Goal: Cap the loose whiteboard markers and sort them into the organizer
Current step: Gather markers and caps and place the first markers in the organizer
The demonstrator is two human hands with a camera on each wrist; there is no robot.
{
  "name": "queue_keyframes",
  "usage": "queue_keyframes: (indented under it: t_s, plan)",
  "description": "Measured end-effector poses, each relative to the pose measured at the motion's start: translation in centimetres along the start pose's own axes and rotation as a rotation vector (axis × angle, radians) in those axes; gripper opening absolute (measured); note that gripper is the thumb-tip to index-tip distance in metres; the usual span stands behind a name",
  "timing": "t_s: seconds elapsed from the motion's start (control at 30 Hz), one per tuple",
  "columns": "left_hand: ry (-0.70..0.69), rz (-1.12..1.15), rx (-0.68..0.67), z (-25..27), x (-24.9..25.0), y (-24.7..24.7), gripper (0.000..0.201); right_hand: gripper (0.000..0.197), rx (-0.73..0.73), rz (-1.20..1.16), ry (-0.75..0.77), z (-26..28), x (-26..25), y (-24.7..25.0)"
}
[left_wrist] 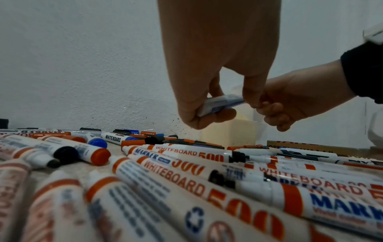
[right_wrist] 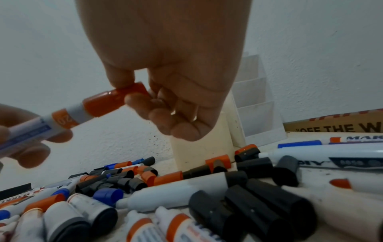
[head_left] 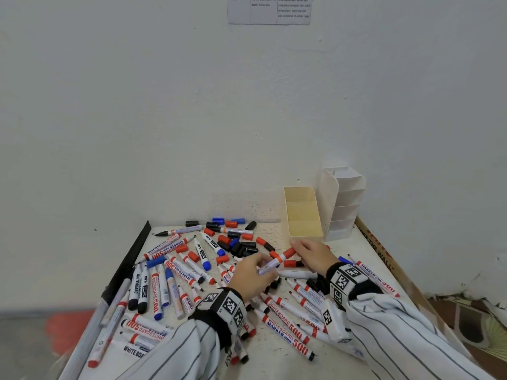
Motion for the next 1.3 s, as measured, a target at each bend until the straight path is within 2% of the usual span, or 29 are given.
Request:
queue_keyframes:
  t_s: [0.13, 0.3, 0.4, 0.5, 0.57, 0.7, 0.9, 0.97, 1.07, 1.17, 1.3]
  plan:
    - [-0.032, 0.037, 0.032, -0.2, 0.2, 0.8, 0.014, 0.050, 0.027, -0.029, -0.065, -0.6, -0.4, 0.0]
    - [0.002, 0.038, -0.062, -0.5, 0.1, 0.3, 0.023, 0.039, 0.051, -0.064, -0.064, -1.3, -1.2, -0.3]
    - [0.062, 0.133, -0.092, -0.5, 0.3, 0.1, 0.033, 0.038, 0.045, -0.123, -0.054, -1.8, -1.4, -0.4]
    - [0.157, 0.312, -0.147, -0.4, 0.3, -0.4, 0.032, 0.033, -0.007, -0.293, -0.020, -1.8, -1.7, -0.5]
    - [0.172, 0.339, -0.141, -0.5, 0.4, -0.5, 0.029, 0.030, -0.032, -0.328, 0.026, -1.5, -2.0, -0.3]
    - [0.096, 0.217, -0.007, -1.4, 0.4, -0.1, 0.024, 0.034, 0.003, -0.218, 0.077, -1.2, -2.3, 1.0]
    - [-0.046, 0.144, 0.190, -1.1, 2.2, 0.0, 0.022, 0.041, 0.028, -0.125, 0.068, -1.4, -1.8, 2.4]
    - [-0.063, 0.155, 0.170, -1.3, 2.8, -0.6, 0.023, 0.039, 0.022, -0.068, 0.085, -1.5, -2.0, 2.9]
    - [-0.058, 0.169, 0.066, -2.1, 3.5, -1.9, 0.027, 0.034, 0.009, -0.072, 0.097, -1.7, -2.3, 4.0]
    - [-0.017, 0.075, 0.013, -3.0, 3.3, -2.5, 0.032, 0.020, 0.122, -0.158, 0.107, -2.0, -2.4, 6.4]
    - [0.145, -0.285, -0.119, -4.3, 0.2, -4.0, 0.035, 0.010, 0.414, -0.211, 0.146, -2.2, -2.3, 10.7]
Point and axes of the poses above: each hand's wrist, its own z-axis away from the middle knuckle, its own y-axis out of the back of the hand, x = y × z, the point moved 9 cm from there along -z, towards the middle knuckle, and after that the axes turned 2 degrees about y, right-handed, at the moved point
